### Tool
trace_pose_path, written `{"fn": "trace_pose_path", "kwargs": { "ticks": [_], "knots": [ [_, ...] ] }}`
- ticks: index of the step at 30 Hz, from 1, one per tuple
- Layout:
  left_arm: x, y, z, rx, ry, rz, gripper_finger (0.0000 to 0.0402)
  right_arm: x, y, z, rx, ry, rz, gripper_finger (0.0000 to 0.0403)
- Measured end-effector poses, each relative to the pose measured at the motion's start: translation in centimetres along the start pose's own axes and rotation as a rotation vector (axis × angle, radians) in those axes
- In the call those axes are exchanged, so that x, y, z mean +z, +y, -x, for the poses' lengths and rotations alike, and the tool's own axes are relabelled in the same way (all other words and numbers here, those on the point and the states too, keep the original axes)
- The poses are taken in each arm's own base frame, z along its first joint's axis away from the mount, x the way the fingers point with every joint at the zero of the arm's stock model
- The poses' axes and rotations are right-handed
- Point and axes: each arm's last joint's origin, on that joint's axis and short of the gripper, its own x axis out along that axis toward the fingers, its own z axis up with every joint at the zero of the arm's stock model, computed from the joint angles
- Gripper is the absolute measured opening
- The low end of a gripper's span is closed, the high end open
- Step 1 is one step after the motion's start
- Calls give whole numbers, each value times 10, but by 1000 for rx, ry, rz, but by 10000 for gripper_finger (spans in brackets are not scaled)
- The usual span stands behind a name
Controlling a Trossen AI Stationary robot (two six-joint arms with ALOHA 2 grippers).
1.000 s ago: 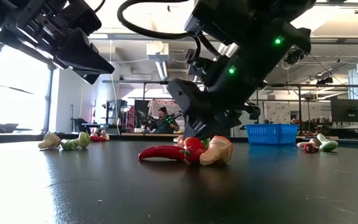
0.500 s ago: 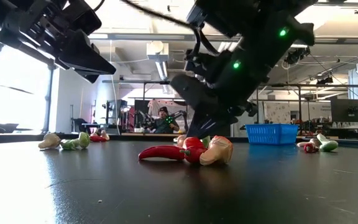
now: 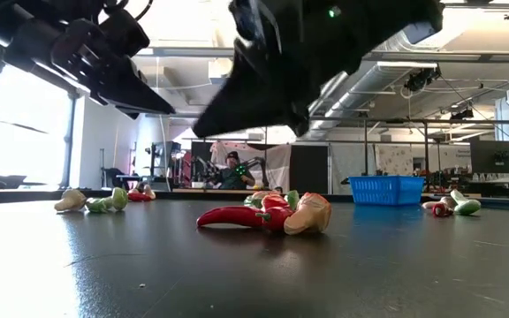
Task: Sort produce into baskets
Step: Put the green chili pepper into the yellow bin
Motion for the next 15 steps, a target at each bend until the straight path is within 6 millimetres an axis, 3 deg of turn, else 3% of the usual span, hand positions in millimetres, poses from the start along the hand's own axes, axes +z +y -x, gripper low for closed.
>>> {"fn": "trace_pose_path", "kwargs": {
  "ticks": [4, 8, 15],
  "knots": [
    [-3, 3, 0, 13, 35, 11, 0, -13, -10, 1, -136, 101, -56, 20],
    [-4, 3, 0, 13, 40, 11, 0, -21, -13, 6, -288, 94, -109, 77],
    [-4, 3, 0, 13, 39, 11, 0, -26, -7, 6, -301, 77, -120, 175]
  ]
}}
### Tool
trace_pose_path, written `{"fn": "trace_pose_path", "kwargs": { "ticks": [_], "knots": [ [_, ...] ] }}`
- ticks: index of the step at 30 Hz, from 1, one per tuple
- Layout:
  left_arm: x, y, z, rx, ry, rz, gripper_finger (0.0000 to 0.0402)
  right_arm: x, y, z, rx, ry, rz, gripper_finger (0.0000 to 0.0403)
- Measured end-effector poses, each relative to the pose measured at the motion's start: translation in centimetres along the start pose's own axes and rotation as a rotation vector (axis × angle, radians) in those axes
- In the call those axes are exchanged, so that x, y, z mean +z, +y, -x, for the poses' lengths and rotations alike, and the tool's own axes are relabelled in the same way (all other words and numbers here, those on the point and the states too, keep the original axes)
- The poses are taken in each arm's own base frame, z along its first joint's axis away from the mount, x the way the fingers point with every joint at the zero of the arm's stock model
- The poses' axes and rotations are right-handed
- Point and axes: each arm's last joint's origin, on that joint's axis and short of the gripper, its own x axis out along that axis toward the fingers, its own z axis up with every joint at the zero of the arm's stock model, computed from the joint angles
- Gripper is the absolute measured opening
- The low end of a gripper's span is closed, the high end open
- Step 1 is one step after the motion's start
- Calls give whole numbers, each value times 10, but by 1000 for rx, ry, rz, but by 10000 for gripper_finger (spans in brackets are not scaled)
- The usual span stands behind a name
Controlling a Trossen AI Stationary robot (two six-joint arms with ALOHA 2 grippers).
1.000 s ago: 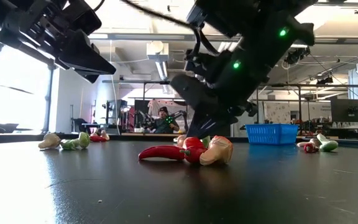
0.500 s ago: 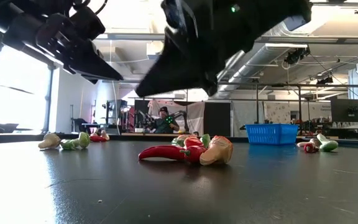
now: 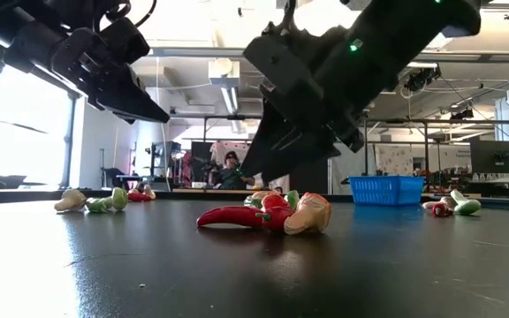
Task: Sort produce into baskets
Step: Put the green chili pepper into the yellow bin
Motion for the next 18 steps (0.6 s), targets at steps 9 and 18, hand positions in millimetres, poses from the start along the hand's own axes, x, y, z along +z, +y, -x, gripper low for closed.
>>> {"fn": "trace_pose_path", "kwargs": {
  "ticks": [9, 18],
  "knots": [
    [0, 0, 0, 0, 0, 10, 0, -7, -10, -22, -41, 46, -33, 150],
    [0, 0, 0, 3, 0, 10, 0, -2, -8, -23, 7, 29, 42, 7]
  ]
}}
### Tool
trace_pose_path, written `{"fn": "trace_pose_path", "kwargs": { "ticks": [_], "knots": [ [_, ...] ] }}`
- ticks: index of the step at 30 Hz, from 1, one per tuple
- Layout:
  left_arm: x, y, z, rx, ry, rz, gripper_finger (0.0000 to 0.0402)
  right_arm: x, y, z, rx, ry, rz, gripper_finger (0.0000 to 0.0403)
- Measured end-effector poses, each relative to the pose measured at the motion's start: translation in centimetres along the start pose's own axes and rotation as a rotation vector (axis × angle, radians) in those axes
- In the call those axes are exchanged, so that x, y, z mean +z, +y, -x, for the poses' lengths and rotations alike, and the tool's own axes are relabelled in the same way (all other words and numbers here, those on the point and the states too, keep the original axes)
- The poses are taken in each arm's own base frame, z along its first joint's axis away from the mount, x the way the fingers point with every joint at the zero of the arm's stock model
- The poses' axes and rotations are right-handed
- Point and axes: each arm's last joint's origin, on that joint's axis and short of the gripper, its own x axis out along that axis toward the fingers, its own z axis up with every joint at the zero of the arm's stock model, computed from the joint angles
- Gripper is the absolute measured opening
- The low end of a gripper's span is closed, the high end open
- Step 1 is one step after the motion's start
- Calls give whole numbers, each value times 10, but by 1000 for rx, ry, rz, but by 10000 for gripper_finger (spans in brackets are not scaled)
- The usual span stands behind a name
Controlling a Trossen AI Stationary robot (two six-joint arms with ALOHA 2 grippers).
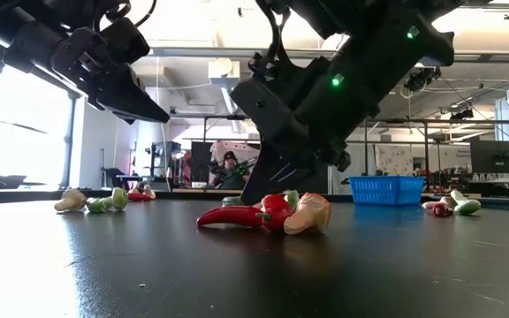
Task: Sort produce into baskets
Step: Put the green chili pepper into the yellow bin
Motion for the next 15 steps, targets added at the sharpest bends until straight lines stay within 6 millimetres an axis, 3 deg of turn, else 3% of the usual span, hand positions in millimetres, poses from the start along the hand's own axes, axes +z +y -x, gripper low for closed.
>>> {"fn": "trace_pose_path", "kwargs": {
  "ticks": [4, 12, 15],
  "knots": [
    [0, 0, 0, 0, 0, 0, 0, 0, 0, 0, 0, -1, -8, 27],
    [0, 0, 0, 0, 0, 8, 0, 2, -2, -1, -47, -38, -1, 175],
    [0, 0, 0, 0, 0, 8, 0, 5, -6, -3, -51, -34, 7, 211]
  ]
}}
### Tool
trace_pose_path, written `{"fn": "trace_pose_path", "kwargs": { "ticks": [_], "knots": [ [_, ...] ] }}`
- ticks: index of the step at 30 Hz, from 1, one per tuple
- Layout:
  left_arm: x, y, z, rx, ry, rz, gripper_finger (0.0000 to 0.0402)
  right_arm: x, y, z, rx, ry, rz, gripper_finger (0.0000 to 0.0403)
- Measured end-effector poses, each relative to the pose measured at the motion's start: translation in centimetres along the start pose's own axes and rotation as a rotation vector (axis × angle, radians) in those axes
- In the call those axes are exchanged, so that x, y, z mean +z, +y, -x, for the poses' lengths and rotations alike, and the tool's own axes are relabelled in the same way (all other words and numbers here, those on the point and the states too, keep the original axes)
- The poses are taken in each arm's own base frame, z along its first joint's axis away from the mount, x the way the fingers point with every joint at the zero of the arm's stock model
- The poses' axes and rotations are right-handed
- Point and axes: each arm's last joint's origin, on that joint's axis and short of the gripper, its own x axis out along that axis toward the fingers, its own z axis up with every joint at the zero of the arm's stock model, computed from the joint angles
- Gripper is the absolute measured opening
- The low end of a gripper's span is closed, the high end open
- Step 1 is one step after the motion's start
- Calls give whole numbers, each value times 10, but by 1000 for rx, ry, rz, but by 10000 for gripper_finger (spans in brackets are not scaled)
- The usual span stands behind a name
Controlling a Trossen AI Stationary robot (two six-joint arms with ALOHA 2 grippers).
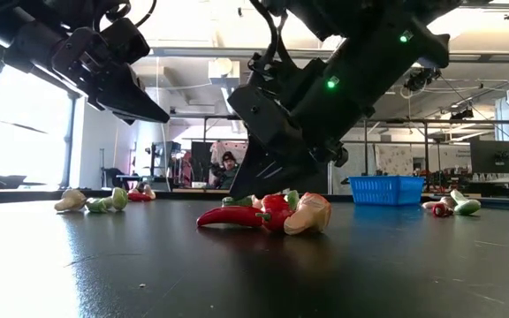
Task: Sort produce into baskets
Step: Put the green chili pepper into the yellow bin
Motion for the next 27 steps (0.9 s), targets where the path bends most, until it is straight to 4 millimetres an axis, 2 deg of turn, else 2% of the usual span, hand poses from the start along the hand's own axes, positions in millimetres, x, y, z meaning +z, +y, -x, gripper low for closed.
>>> {"fn": "trace_pose_path", "kwargs": {
  "ticks": [4, 8, 11, 16, 19, 22, 27],
  "knots": [
    [0, 0, 0, 0, 0, 0, 0, 4, -4, -8, 17, 1, 17, 217],
    [0, 0, 0, 0, -2, 0, 0, 5, -7, -17, 69, 31, 19, 184],
    [0, 0, 0, 1, -1, 0, 0, 4, -8, -19, 73, 39, 37, 135],
    [0, 1, 0, 6, 1, 3, 0, 10, -3, -16, 136, -1, 57, 25],
    [0, 2, 0, 7, -1, -5, 0, 27, 9, -12, 286, -56, 65, 21],
    [0, 2, 0, 9, 0, -7, 0, 54, 25, -5, 431, -115, 99, 28],
    [1, 5, 0, 21, -1, -4, 0, 89, 50, -7, 558, -158, 201, 8]
  ]
}}
